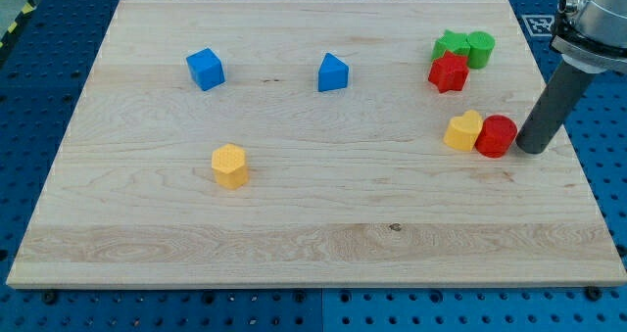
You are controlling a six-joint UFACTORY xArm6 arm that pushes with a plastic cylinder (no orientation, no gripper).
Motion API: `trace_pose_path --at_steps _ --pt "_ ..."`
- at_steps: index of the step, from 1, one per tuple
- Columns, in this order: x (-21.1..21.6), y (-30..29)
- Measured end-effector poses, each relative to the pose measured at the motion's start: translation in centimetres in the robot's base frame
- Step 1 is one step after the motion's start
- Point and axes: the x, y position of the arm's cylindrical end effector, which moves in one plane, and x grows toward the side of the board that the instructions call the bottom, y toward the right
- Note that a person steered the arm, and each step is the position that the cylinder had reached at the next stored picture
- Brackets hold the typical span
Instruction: Move the red circle towards center right
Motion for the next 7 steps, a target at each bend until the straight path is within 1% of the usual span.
trace_pose_path --at_steps 1,2,3,4,7 --pt "2.8 -0.1" --pt "4.1 -2.0" --pt "2.9 -3.7" --pt "0.6 -4.7" --pt "-6.7 -4.8"
